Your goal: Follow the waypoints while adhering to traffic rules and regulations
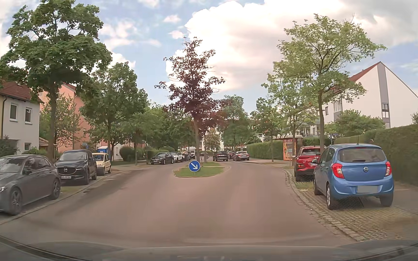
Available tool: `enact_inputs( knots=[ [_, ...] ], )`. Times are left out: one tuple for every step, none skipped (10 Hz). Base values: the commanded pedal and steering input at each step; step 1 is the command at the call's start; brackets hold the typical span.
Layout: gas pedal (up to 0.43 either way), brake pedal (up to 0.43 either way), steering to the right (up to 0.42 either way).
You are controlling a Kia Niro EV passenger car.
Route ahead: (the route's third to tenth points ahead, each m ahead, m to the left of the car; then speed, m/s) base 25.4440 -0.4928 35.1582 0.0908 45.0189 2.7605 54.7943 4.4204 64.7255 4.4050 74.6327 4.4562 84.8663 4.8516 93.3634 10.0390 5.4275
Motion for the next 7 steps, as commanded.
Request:
enact_inputs(
  knots=[
    [0.008,0.024,0.040],
    [0.008,0.018,0.040],
    [0.008,0.024,0.040],
    [0.008,0.024,0.040],
    [0.008,0.018,0.043],
    [0.008,0.018,0.044],
    [0.008,0.018,0.044]
  ],
)
